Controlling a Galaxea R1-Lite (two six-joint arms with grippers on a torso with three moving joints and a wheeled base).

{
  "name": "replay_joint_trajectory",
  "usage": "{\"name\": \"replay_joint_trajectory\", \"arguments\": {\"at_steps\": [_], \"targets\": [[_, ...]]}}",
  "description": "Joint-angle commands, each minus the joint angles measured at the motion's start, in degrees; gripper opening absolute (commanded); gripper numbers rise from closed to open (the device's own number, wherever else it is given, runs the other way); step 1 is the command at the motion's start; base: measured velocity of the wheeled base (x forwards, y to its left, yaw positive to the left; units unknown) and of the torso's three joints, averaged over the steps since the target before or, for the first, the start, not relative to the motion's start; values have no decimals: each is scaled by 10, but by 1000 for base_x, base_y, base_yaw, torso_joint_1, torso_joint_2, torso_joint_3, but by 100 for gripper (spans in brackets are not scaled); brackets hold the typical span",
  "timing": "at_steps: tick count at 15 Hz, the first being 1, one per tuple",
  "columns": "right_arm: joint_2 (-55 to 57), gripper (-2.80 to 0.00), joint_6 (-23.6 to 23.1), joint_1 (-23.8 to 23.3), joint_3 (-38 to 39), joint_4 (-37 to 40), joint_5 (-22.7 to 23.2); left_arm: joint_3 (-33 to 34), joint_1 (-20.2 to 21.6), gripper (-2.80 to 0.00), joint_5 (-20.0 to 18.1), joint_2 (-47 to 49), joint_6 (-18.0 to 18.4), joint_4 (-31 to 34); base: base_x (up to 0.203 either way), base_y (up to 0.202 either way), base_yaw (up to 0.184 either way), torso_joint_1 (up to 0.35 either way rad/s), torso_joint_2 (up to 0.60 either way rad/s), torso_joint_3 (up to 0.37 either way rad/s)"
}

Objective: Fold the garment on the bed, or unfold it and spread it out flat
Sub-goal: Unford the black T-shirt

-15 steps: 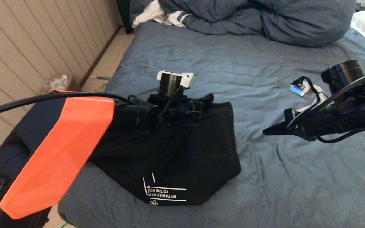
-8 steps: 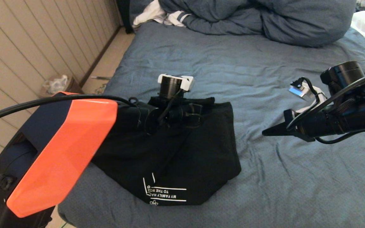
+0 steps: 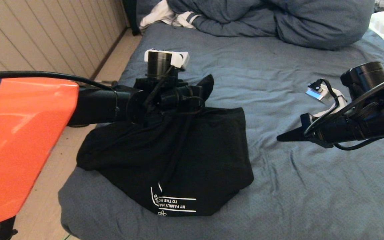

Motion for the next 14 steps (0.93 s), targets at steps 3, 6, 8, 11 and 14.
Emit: {"name": "replay_joint_trajectory", "arguments": {"at_steps": [3,6,8,11,14], "targets": [[-8,-280,3,3,0,2,2,75,39,-280,2,-83,1,-4,0,0,0,0,0,0],[-8,-280,3,7,0,2,1,126,94,-280,1,-132,3,-4,0,0,0,0,0,0],[-7,-280,3,7,0,2,1,158,135,-280,-2,-160,4,-4,0,0,0,0,0,0],[-7,-280,3,7,-2,2,1,187,196,-280,-6,-185,3,-21,0,0,0,0,0,0],[-6,-280,4,10,-6,2,1,218,245,-280,-26,-214,4,-47,0,0,0,0,0,0]]}}
